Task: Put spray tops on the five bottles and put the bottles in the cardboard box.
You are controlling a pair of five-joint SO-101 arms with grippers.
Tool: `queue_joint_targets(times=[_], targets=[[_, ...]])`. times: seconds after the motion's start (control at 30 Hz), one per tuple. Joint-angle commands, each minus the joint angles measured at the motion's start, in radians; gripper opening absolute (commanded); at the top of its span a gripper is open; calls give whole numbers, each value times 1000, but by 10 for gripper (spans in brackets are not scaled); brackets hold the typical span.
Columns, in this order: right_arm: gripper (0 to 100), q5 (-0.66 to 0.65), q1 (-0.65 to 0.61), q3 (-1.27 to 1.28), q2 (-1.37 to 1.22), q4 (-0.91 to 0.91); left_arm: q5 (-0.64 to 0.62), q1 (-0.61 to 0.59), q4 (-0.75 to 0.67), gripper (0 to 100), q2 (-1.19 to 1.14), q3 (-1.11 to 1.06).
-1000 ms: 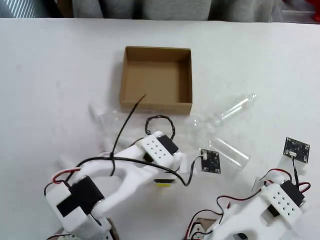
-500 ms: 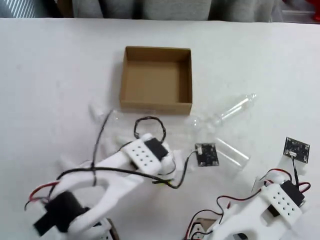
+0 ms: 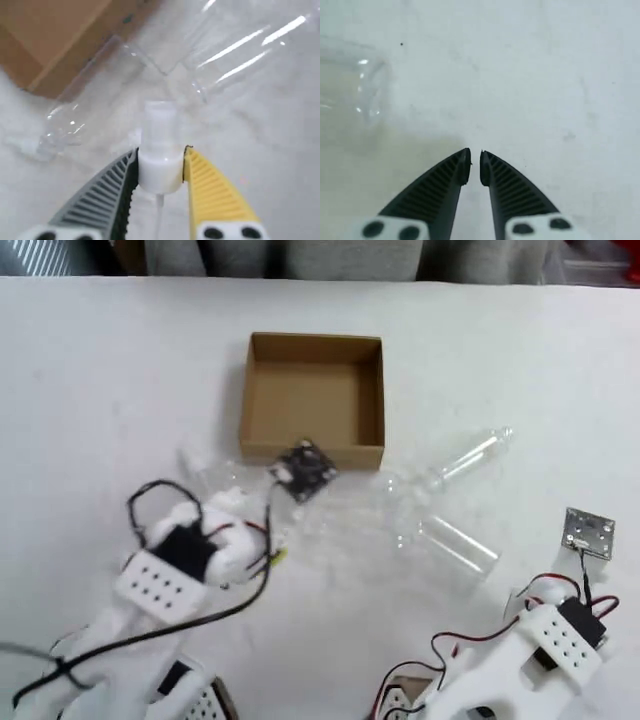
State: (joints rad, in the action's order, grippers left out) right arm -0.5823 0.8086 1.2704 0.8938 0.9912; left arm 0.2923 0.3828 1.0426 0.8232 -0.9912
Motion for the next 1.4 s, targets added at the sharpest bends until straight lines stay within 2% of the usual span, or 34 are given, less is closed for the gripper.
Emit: queue_joint_targets(times=[0.0,0.23,0.33,0.57,0.8,0.9,1.1,1.37], targets=[[22,-100,-35,-153,7,110,-61,-114,-28,102,193,-51],[22,-92,-50,-519,5,401,-150,-429,-35,102,403,-138],[22,12,-111,-623,5,515,-155,-486,-37,102,406,-144],[22,324,-285,-709,-116,535,-155,-489,-57,101,404,-166],[22,657,-418,-807,-458,343,-155,-487,-166,98,404,-247],[22,726,-455,-907,-578,332,-155,-463,-167,98,404,-255],[22,755,-483,-1135,-763,334,-149,-429,-238,98,404,-302],[22,1105,-651,-1524,-1000,490,-149,-430,-310,98,349,-319]])
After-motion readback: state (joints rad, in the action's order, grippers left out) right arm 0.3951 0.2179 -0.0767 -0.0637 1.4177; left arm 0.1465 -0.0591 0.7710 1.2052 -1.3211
